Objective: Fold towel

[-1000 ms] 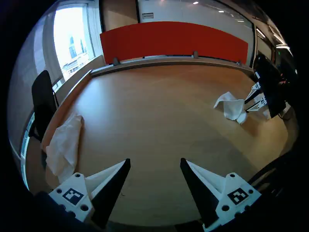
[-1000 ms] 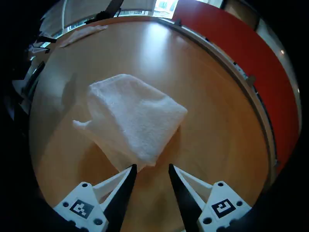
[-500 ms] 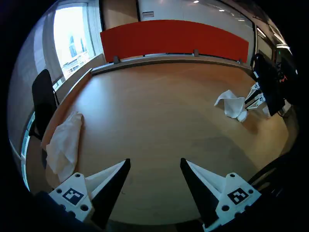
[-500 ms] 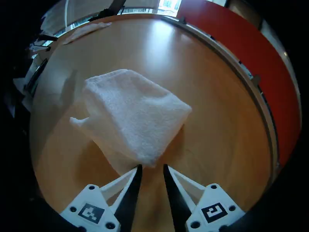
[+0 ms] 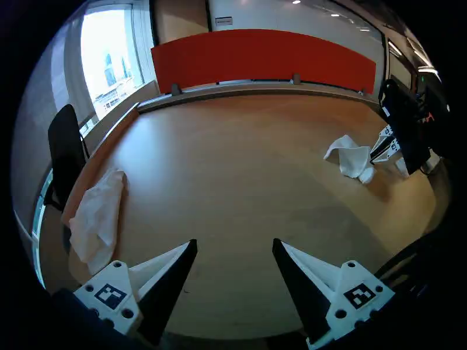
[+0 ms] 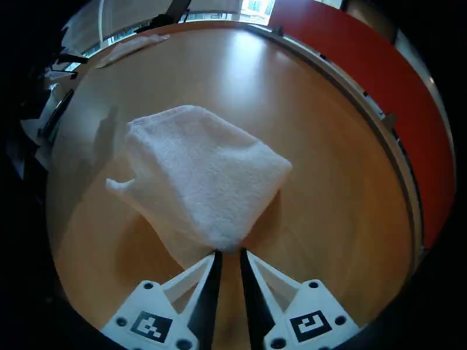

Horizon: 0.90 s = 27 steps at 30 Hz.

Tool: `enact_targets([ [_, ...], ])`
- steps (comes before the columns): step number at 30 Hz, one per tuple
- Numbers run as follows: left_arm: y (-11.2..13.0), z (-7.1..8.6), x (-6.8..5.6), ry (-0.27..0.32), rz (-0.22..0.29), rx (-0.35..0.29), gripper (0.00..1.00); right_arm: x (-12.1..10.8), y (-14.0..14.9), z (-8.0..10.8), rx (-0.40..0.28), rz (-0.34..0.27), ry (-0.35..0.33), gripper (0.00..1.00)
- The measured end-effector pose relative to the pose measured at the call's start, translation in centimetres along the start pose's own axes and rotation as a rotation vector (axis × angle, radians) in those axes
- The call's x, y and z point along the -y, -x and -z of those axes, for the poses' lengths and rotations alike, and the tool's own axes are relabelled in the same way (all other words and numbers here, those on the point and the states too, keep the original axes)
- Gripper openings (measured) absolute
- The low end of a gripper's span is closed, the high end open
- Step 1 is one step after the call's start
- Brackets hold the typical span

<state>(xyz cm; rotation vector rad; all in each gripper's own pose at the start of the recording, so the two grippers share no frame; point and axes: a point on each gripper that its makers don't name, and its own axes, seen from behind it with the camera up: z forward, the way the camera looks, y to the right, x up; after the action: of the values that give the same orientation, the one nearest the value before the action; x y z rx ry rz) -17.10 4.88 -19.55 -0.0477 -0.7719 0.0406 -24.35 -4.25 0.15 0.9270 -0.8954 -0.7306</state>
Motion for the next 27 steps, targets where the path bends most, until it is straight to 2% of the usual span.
enact_targets([
  [8, -0.1, 0.0, -0.1, 0.000, -0.002, 0.000, 0.96, -0.1, -0.5, 0.2, -0.023, 0.004, 0.015, 0.05],
  [19, -0.7, -0.3, -0.3, 0.007, -0.003, -0.008, 0.96, -0.3, -1.8, 1.6, -0.063, 0.000, 0.073, 0.03],
  [27, -1.4, -0.3, -0.3, 0.013, -0.007, -0.018, 0.96, -0.8, -4.3, 4.1, -0.130, -0.031, 0.148, 0.03],
])
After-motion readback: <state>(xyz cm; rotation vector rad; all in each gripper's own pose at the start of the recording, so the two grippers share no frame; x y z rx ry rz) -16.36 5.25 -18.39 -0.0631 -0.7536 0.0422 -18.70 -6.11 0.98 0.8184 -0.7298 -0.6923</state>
